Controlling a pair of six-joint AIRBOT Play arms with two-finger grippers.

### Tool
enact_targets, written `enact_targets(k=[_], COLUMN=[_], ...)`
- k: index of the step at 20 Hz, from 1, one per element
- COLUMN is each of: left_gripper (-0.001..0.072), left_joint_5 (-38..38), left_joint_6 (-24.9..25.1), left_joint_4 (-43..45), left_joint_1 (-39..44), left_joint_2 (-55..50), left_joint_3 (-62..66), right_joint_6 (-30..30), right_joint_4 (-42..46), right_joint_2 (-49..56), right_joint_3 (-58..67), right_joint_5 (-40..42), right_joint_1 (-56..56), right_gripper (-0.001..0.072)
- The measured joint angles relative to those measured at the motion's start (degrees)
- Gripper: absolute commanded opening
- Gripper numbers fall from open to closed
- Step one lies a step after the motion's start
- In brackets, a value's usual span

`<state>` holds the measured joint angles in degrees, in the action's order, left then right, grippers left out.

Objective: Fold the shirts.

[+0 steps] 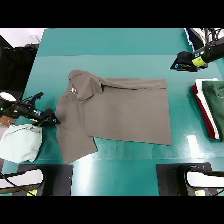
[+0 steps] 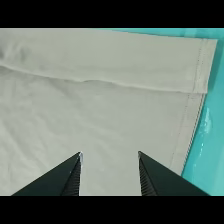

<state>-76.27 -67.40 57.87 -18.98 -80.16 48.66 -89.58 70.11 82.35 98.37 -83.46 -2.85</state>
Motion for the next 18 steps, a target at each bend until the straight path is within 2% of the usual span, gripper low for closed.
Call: enact_targets(k=[5,8,13,18], left_gripper=[0.0029,0.0029,0.003,0.003], left_joint_5=[1.1,1.4,1.2,0.1], left_joint_6=[0.0,0.0,-0.1,-0.1], left_joint_4=[0.2,0.2,0.3,0.1], left_joint_1=[3.3,3.8,4.1,4.1], left_joint_2=[1.4,5.0,10.9,12.3], left_joint_3=[0.2,1.1,1.7,1.9], right_joint_6=[2.1,3.0,4.0,8.9], right_joint_4=[0.3,0.4,0.1,-5.2], right_joint_2=[-4.6,-11.6,-24.4,-29.9], right_joint_3=[-6.1,-20.2,-50.4,-69.2], right_joint_5=[-4.7,-5.3,0.2,4.7], right_joint_1=[-1.9,-5.0,-13.9,-21.7], right_gripper=[0.0408,0.0408,0.0409,0.0409])
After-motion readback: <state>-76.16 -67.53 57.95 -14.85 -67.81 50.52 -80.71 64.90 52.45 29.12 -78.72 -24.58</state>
